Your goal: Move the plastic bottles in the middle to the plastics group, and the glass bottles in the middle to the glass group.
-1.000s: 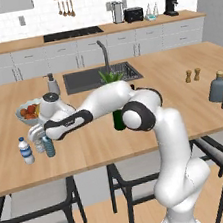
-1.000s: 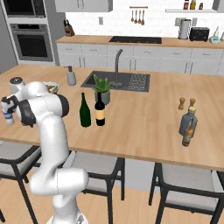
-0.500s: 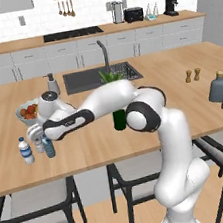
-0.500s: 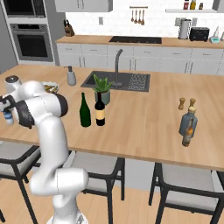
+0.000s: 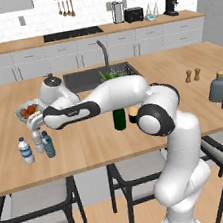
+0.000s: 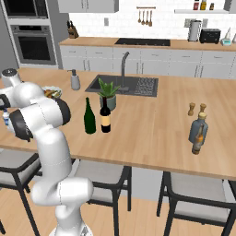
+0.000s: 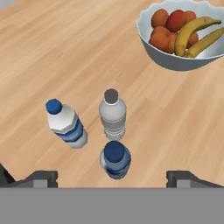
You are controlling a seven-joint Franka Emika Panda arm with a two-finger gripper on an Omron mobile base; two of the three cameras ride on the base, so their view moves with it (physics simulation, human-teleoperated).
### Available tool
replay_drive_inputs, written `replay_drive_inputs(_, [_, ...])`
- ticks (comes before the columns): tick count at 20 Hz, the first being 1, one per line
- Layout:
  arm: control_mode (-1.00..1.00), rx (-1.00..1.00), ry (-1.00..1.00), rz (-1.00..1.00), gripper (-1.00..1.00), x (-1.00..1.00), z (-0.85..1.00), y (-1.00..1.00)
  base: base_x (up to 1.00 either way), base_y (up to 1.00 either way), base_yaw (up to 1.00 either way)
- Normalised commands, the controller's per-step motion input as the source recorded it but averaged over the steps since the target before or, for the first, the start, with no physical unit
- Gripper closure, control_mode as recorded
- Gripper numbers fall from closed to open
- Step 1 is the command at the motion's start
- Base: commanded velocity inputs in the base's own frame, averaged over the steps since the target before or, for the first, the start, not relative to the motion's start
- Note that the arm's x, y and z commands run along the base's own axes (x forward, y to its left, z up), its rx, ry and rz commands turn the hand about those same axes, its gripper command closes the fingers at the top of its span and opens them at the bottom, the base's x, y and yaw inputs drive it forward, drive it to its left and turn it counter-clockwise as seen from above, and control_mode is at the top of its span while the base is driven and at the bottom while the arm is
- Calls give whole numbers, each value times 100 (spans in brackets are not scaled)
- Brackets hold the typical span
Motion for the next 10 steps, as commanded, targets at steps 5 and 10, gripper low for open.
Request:
replay_drive_inputs(5, [-100, -14, 0, 0, -100, -24, 21, -72, 0, 0, 0])
replay_drive_inputs(10, [-100, -6, 3, -3, -100, -33, 3, -84, 0, 0, 0])
